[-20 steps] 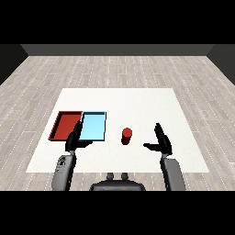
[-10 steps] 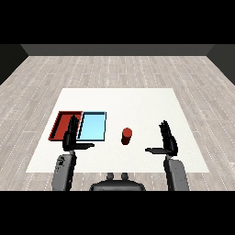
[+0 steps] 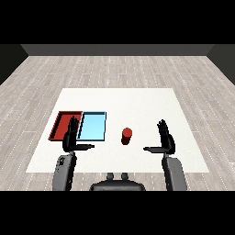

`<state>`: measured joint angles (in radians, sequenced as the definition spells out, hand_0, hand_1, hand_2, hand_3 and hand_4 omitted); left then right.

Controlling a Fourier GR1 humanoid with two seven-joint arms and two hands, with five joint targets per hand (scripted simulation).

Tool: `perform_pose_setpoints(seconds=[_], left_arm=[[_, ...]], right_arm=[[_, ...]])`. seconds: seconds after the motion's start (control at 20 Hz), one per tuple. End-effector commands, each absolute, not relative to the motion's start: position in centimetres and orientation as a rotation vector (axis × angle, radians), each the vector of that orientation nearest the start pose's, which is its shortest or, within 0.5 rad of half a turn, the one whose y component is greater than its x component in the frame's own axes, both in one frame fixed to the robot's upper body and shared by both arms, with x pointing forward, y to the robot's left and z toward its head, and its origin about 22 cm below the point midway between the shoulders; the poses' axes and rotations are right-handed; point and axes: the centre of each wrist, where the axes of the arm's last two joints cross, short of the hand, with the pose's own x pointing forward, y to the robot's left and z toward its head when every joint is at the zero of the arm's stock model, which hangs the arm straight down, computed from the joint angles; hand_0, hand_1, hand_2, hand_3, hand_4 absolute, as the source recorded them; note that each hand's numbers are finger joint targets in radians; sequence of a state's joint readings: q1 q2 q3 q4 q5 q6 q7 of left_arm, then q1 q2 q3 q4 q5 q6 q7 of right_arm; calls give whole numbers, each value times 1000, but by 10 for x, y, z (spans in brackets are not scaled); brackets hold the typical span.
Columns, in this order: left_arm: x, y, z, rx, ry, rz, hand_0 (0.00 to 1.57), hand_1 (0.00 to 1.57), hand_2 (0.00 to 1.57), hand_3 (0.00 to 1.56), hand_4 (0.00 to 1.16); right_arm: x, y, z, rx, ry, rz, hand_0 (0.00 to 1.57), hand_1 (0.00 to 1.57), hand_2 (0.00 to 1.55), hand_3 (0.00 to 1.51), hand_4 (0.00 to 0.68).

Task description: Pick the red can and put it in the red box

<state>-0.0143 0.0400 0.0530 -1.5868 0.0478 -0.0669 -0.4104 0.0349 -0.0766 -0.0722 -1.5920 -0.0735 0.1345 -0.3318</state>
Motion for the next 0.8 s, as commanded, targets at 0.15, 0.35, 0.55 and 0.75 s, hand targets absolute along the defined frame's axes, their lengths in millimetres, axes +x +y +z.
perform_pose_setpoints(seconds=[0.15, 0.35, 0.55, 0.75], left_arm=[[266, 243, 4, -38, -2020, 21, 0, 0, 0, 0, 0], [250, 247, 11, -27, -2017, 9, 0, 0, 0, 0, 0], [246, 227, 6, -54, -2029, 30, 0, 0, 0, 0, 0], [244, 251, 27, -45, -2038, -2, 0, 0, 0, 0, 0]], right_arm=[[227, -258, -16, 120, -1850, 50, 0, 0, 0, 0, 0], [259, -244, 3, 111, -1833, 29, 0, 0, 0, 0, 0], [268, -215, -14, 136, -1789, 12, 0, 0, 0, 0, 0], [280, -235, -11, 162, -1774, 12, 0, 0, 0, 0, 0]])
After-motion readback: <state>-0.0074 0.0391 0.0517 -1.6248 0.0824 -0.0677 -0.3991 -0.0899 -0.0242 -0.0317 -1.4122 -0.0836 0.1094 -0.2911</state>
